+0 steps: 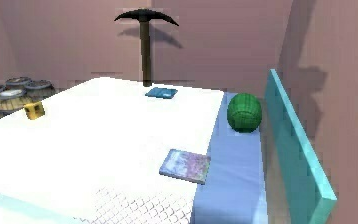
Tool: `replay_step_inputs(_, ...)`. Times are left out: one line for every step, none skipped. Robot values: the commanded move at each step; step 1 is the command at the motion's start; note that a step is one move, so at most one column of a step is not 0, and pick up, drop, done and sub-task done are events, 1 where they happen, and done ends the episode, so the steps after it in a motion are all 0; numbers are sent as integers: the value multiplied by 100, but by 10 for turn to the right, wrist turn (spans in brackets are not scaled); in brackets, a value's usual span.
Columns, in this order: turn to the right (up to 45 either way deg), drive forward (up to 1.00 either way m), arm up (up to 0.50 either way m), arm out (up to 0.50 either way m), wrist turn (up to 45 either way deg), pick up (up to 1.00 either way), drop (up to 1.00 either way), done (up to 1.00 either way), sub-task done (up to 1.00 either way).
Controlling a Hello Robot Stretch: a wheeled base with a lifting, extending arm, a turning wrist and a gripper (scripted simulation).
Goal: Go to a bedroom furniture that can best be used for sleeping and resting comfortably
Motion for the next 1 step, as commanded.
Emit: replay_step_inputs(0, 0, 0, 0, 0, 0, 0, 100, 0)
